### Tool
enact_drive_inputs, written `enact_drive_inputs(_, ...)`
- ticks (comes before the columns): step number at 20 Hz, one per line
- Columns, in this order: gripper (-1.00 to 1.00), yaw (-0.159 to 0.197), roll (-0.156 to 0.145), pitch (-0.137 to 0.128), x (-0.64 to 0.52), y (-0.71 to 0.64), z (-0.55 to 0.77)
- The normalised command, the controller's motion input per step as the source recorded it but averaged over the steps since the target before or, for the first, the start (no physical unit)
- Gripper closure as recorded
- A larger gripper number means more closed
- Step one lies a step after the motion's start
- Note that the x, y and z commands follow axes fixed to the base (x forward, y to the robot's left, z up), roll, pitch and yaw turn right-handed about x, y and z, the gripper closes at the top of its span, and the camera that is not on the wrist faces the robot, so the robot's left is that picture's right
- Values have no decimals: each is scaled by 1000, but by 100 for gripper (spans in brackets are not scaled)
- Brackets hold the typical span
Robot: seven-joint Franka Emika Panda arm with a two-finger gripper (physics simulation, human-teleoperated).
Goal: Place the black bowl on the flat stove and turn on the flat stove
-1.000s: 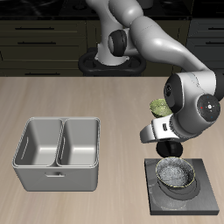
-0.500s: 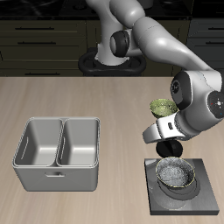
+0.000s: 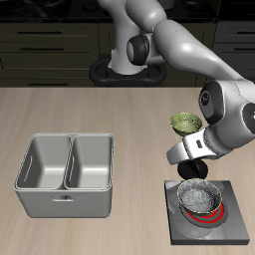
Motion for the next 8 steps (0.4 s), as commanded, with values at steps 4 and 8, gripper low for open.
enact_drive_inputs(4, 100, 97, 8, -50, 36, -334, 324)
enact_drive_inputs(8, 100, 103, -17, -52, -22, -387, 329)
